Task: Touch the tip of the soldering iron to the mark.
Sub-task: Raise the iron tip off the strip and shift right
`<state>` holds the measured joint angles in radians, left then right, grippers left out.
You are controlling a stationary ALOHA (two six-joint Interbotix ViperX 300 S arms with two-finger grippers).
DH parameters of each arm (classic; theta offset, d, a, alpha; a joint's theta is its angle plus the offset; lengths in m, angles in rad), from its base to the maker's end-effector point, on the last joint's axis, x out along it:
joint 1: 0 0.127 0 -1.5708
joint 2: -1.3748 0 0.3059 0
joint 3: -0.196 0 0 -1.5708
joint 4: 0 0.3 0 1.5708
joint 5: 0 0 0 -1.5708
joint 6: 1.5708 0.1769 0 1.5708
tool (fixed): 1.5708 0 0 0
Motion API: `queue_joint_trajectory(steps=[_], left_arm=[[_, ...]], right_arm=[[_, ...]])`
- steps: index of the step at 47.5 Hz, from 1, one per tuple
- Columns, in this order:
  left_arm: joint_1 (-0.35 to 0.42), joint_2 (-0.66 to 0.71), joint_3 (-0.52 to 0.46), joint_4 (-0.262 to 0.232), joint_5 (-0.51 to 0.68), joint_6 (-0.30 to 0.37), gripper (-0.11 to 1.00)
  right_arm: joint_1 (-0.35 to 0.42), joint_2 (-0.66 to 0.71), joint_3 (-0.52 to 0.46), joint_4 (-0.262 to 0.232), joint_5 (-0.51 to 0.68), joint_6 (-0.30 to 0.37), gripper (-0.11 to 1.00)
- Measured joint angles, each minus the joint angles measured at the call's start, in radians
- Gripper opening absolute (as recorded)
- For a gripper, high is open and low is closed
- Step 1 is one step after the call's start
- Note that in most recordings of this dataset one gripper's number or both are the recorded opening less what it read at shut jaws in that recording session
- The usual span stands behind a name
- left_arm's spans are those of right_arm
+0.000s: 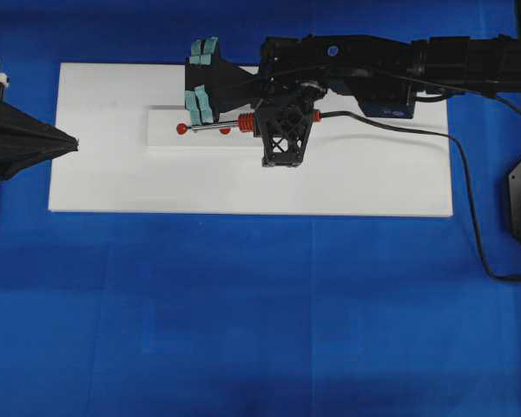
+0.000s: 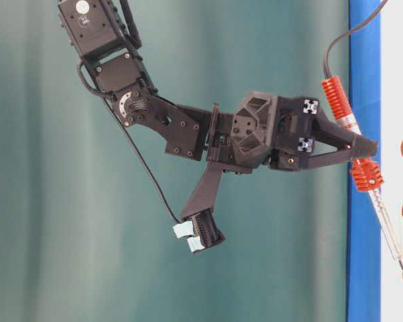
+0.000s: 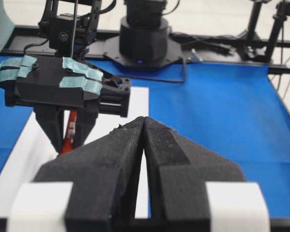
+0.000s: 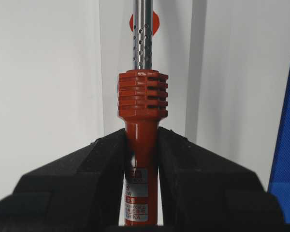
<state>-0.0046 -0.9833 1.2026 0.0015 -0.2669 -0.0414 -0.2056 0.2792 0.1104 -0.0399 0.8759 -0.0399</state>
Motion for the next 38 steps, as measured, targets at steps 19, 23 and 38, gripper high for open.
queue_joint_trajectory(steps=[19, 23, 38], left_arm=[[0.002, -0.002, 0.0, 0.0, 0.0, 0.0, 0.0], [0.002, -0.002, 0.0, 0.0, 0.002, 0.0, 0.0], [0.002, -0.002, 0.0, 0.0, 0.002, -0.002, 0.0]], right_arm=[[0.0, -0.002, 0.0, 0.0, 0.0, 0.0, 0.06], [0.0, 0.0, -0.005, 0.0, 0.0, 0.0, 0.06], [0.0, -0.071, -0.032, -0.011, 0.043, 0.002, 0.06]])
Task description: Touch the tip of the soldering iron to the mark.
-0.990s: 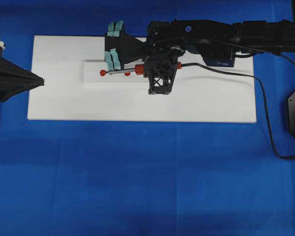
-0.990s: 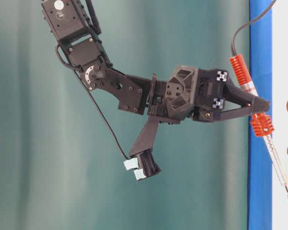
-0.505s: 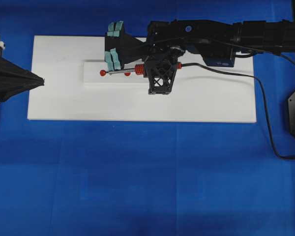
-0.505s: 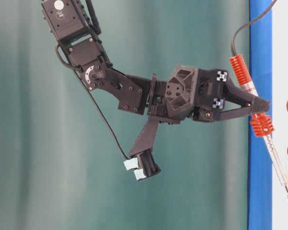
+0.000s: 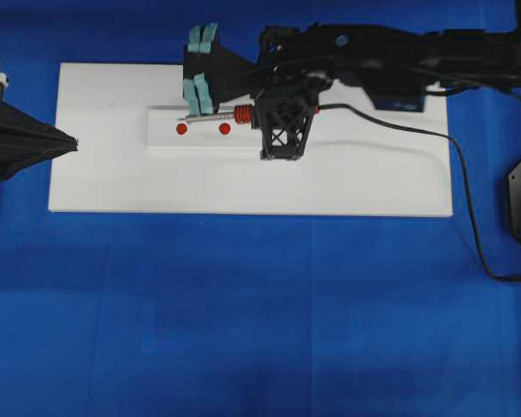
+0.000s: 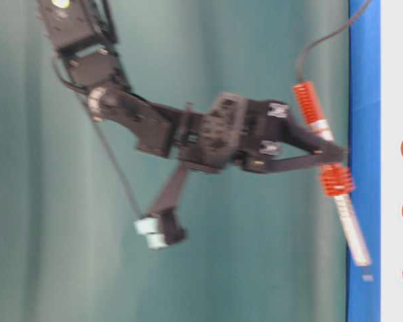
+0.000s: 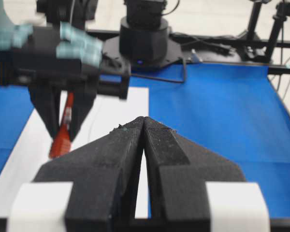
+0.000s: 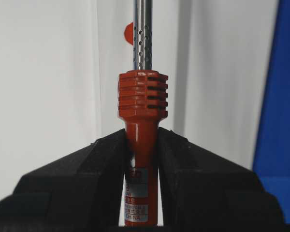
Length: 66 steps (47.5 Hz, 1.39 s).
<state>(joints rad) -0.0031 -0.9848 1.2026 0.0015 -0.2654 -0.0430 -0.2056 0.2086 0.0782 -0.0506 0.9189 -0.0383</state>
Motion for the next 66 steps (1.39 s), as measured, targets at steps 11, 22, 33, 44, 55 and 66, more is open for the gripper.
queue_joint_trajectory(steps=[11, 22, 33, 44, 55, 66], left_arm=[[0.0, 0.0, 0.0, -0.002, 0.0, 0.002, 0.0], [0.0, 0.0, 0.0, -0.002, 0.0, 0.0, 0.0], [-0.002, 0.0, 0.0, -0.002, 0.0, 0.002, 0.0], [0.0, 0.0, 0.0, -0.002, 0.0, 0.002, 0.0], [0.0, -0.003, 0.0, 0.0, 0.0, 0.002, 0.0], [-0.002, -0.017, 0.0, -0.002, 0.0, 0.0, 0.0]], right_arm=[[-0.002, -0.091, -0.032, -0.014, 0.081, 0.005, 0.06], [0.005, -0.124, -0.048, -0.015, 0.107, 0.005, 0.06], [0.006, -0.124, -0.048, -0.017, 0.107, 0.006, 0.06], [0.006, -0.127, -0.041, -0.018, 0.109, 0.005, 0.06], [0.006, -0.184, 0.043, -0.018, 0.107, 0.009, 0.06], [0.006, -0.27, 0.161, -0.018, 0.092, 0.011, 0.06]])
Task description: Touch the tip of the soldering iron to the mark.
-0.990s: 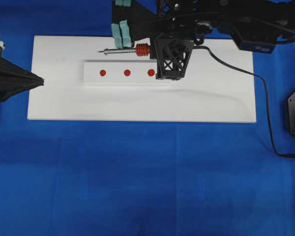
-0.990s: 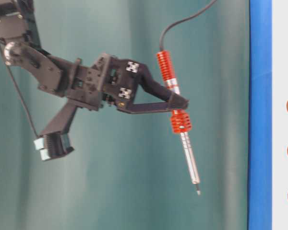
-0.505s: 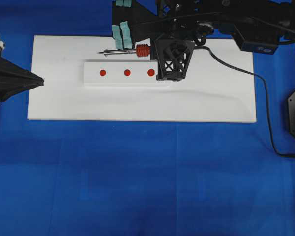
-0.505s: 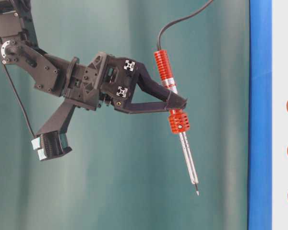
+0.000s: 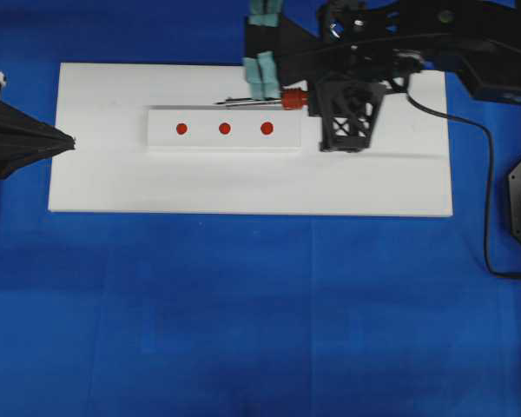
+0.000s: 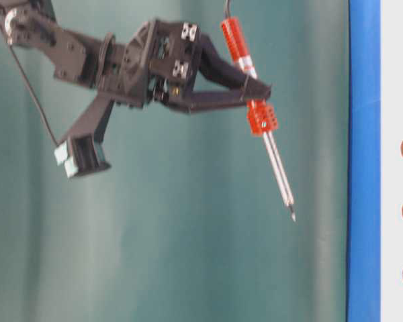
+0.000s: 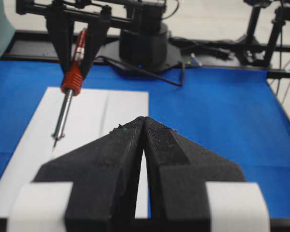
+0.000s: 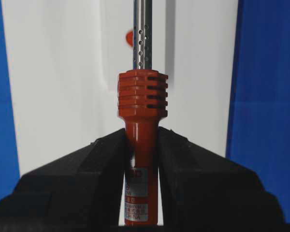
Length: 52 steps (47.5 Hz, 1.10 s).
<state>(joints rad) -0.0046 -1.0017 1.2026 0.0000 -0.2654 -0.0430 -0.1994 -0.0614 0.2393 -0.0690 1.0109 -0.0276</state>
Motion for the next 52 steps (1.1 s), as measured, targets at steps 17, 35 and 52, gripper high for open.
queue_joint_trajectory(steps=[17, 35, 52], left_arm=[[0.002, -0.002, 0.0, 0.0, 0.0, 0.002, 0.0], [0.002, -0.003, 0.0, 0.0, 0.0, 0.002, 0.0], [0.002, -0.002, 0.0, 0.0, 0.0, 0.002, 0.0]], right_arm=[[0.003, -0.029, 0.032, 0.002, -0.018, 0.002, 0.06], [0.005, -0.029, 0.032, 0.002, -0.025, 0.0, 0.06], [0.005, -0.018, 0.034, 0.002, -0.041, 0.002, 0.06]])
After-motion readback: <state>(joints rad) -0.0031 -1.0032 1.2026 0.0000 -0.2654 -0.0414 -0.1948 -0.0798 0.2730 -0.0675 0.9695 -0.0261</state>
